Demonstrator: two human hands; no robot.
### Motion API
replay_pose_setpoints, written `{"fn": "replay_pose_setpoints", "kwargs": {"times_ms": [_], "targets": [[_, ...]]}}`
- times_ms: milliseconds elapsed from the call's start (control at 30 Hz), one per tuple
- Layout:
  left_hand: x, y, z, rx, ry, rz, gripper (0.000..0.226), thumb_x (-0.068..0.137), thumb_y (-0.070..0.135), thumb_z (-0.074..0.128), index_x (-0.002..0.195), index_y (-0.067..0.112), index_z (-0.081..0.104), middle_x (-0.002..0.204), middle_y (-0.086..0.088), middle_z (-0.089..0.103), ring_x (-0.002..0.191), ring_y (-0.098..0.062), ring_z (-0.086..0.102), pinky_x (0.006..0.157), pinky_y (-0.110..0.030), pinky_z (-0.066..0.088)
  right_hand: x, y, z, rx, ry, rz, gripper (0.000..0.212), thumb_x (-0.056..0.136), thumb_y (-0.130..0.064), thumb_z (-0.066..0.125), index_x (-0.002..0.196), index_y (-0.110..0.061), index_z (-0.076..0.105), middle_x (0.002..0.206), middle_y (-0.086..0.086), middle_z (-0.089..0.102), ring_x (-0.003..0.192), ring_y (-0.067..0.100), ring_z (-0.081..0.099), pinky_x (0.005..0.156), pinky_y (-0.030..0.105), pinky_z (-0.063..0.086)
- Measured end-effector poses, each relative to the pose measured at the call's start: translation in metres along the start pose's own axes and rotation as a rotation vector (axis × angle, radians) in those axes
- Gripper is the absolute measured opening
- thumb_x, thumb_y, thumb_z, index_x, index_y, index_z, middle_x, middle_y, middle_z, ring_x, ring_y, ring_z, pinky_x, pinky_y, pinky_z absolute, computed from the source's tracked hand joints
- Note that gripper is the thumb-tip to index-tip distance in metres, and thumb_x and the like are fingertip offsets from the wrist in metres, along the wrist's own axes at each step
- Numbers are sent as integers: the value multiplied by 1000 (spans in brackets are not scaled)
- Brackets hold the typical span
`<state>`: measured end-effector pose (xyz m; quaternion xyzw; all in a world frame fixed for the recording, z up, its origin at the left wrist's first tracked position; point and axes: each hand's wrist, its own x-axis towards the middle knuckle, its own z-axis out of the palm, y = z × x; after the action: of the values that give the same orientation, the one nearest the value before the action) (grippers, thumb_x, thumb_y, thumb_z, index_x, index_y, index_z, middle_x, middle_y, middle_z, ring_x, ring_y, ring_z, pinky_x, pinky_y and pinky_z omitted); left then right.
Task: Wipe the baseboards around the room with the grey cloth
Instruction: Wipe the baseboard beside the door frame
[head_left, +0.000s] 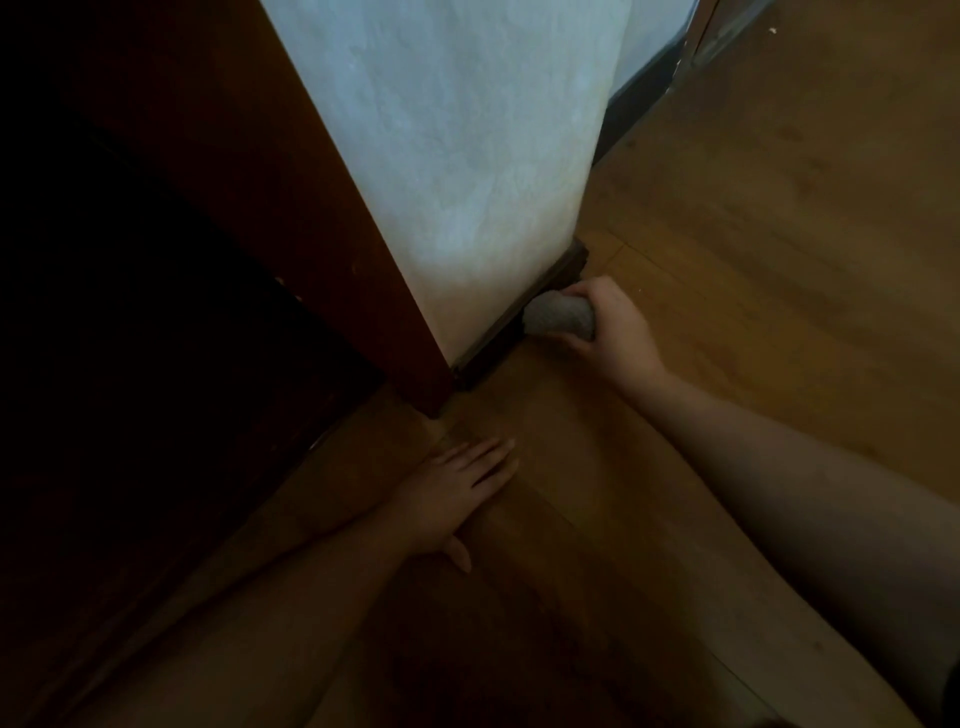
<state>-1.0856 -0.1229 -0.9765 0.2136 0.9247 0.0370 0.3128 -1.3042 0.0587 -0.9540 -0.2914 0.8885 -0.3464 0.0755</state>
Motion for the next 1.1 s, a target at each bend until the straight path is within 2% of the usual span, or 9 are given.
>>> {"fn": "replay_pose_setpoints", "kwargs": {"times_ms": [133,233,433,567,667,800,867,933,1100], "targets": [[1,0,0,-12,4,-11,135,67,66,76,157,22,-14,154,3,-36,150,-18,-20,119,-36,-10,33,24,-24,-59,127,160,37,83,-27,77,111,-16,55,106,-3,48,99,15,51,80,29,41],[1,-1,0,-26,9,-13,134,68,65,77,157,22,-14,154,3,-36,147,-15,-24,119,-36,-10,46,30,-32,-103,140,208,41,82,-31,78,112,-18,53,105,-6,45,97,12,48,79,29,41],[3,-1,-1,-9,2,-21,134,67,66,76,157,22,-13,152,4,-37,142,-11,-28,115,-35,-13,26,16,-16,46,219,326,44,83,-39,76,114,-19,52,105,-6,49,97,12,50,77,29,41],[1,0,-2,8,-10,-21,133,68,68,75,157,22,-13,155,3,-35,145,-13,-25,115,-37,-12,-3,-4,-8,136,95,195,52,82,-43,76,123,-23,51,115,-6,58,103,11,56,81,28,48],[0,0,-3,17,-21,-18,133,69,69,74,157,21,-12,162,0,-27,149,-17,-20,118,-38,-9,-23,-21,3,84,21,15,52,82,-45,75,123,-19,56,116,0,61,103,12,58,84,29,52],[1,1,-7,29,-10,-16,132,68,69,74,158,19,-9,164,-3,-22,151,-20,-16,118,-36,-9,-27,-40,14,42,-48,-202,53,83,-44,74,122,-12,60,115,7,63,106,18,60,86,25,48],[0,1,-7,38,-12,-20,132,67,68,75,158,18,-6,165,-4,-20,152,-21,-14,122,-41,-3,-25,-47,19,24,-48,-276,52,83,-43,74,120,-10,61,113,8,64,104,20,60,85,26,48],[0,0,-4,53,-9,-24,134,65,70,75,158,18,-6,165,-5,-19,152,-21,-13,124,-44,3,-23,-52,24,18,-53,-302,49,82,-37,78,118,-8,61,112,9,63,103,22,60,85,29,50],[2,-2,2,33,11,-10,136,62,71,75,159,19,-4,165,-3,-17,152,-20,-13,122,-39,-1,-16,-51,26,19,-67,-258,48,78,-29,82,115,-7,61,110,11,61,102,25,60,82,30,48]]}}
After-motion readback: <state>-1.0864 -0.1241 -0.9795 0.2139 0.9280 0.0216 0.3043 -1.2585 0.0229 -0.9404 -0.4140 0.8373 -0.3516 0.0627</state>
